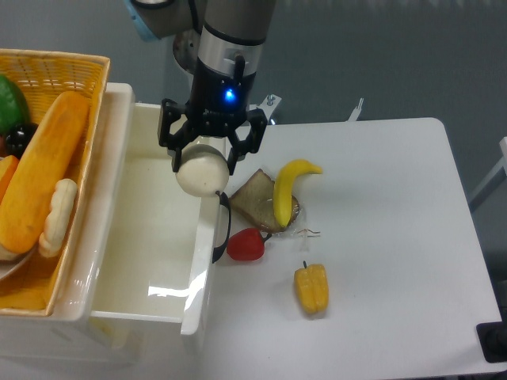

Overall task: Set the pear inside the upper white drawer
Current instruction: 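Lower the pear into the open white drawer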

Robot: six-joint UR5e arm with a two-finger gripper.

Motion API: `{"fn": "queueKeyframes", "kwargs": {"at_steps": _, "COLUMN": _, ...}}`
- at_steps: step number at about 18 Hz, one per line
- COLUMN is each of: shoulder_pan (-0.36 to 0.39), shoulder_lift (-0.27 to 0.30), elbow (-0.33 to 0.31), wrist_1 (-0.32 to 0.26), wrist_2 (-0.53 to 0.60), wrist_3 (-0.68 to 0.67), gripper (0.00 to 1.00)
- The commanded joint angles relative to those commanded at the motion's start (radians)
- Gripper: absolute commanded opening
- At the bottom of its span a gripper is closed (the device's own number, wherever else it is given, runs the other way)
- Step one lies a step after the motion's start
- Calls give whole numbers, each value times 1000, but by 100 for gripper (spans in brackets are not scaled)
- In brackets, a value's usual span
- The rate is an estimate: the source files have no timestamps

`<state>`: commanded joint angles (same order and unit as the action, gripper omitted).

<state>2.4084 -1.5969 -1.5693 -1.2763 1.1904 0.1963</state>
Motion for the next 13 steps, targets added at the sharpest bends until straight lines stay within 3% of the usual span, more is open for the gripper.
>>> {"fn": "queueKeyframes", "kwargs": {"at_steps": 8, "shoulder_pan": -26, "shoulder_lift": -3, "elbow": -3, "wrist_1": -2, "wrist_2": 2, "wrist_3": 2, "gripper": 65}}
{"fn": "queueKeyframes", "kwargs": {"at_steps": 11, "shoulder_pan": -28, "shoulder_lift": -8, "elbow": -3, "wrist_1": 2, "wrist_2": 2, "wrist_3": 8, "gripper": 80}}
{"fn": "queueKeyframes", "kwargs": {"at_steps": 13, "shoulder_pan": -31, "shoulder_lift": -8, "elbow": -3, "wrist_1": 2, "wrist_2": 2, "wrist_3": 8, "gripper": 81}}
